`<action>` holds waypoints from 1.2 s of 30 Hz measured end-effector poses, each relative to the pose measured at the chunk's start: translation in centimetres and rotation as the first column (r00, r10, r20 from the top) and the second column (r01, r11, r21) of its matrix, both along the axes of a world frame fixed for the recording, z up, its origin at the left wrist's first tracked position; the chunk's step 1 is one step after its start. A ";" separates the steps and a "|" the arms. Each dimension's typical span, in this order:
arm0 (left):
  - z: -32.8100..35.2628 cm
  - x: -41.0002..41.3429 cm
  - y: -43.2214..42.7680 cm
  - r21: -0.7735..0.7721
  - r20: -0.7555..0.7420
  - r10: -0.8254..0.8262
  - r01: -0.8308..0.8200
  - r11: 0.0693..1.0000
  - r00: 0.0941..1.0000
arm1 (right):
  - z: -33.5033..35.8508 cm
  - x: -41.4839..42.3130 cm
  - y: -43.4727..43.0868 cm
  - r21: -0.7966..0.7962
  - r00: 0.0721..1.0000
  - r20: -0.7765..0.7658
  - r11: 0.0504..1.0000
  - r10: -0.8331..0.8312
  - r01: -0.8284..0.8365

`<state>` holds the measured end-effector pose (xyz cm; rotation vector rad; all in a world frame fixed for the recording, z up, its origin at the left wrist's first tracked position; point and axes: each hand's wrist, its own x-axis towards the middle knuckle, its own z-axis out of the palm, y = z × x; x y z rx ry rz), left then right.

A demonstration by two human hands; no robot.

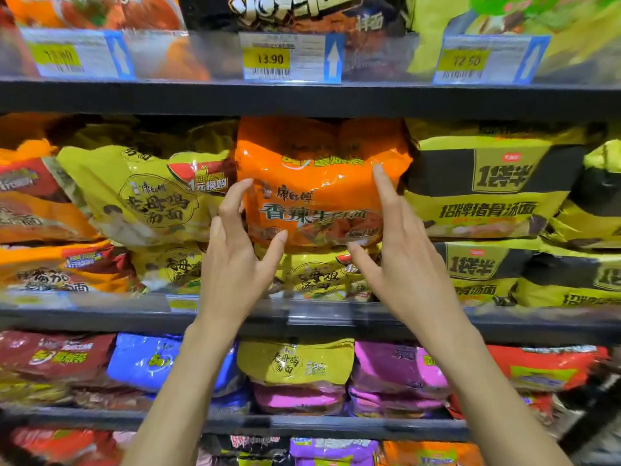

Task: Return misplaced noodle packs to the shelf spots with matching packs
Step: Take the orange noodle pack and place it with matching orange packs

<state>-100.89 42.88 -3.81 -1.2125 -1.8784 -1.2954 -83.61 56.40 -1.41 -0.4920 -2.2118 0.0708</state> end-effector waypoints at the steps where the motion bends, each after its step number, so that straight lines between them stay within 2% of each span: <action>1: 0.0 -0.1 0.1 0.000 -0.012 0.006 -0.006 1.000 1.000 | -0.1 -0.4 0.2 -0.004 1.000 -0.011 1.000 0.005 -0.005; 5: 0.2 0.1 0.6 -0.036 -0.060 0.060 -0.063 0.997 0.996 | 0.0 -1.7 0.9 -0.035 0.996 -0.091 0.999 0.025 -0.028; 9: 1.1 -0.3 0.6 -0.152 -0.189 0.152 -0.182 0.972 0.970 | -0.4 -2.9 1.5 -0.106 0.992 -0.114 0.992 0.055 -0.068; 13: 1.1 -0.8 0.5 -0.228 -0.182 0.091 -0.132 0.965 0.979 | -1.2 -3.4 2.2 -0.149 0.973 -0.183 0.974 0.141 -0.169; 18: 0.6 -1.4 0.4 -0.136 -0.088 -0.049 0.037 0.990 0.995 | -1.7 -2.9 2.3 -0.120 0.944 -0.251 0.961 0.215 -0.250; 23: -0.2 -1.4 -0.5 -0.046 -0.015 -0.139 0.138 0.989 0.990 | -2.1 -1.5 1.1 0.042 0.967 -0.218 0.991 0.133 -0.127; 27: -0.5 -0.6 -1.8 -0.016 -0.028 -0.160 0.159 0.987 0.987 | -2.9 -0.5 0.5 -0.012 0.963 -0.226 0.988 0.147 -0.154; 31: -0.5 -0.1 -1.8 -0.003 -0.018 -0.135 0.135 0.991 0.991 | -2.2 -0.4 0.7 -0.043 0.985 -0.145 0.994 0.095 -0.102; 34: -0.9 0.3 -1.4 -0.004 -0.009 -0.179 0.179 0.984 0.984 | -2.1 -0.9 1.1 -0.131 0.986 -0.113 0.982 0.124 -0.138; 36: -1.1 0.6 -1.3 -0.017 -0.003 -0.210 0.210 0.978 0.978 | -2.1 -1.2 0.9 -0.120 0.988 -0.111 0.986 0.104 -0.117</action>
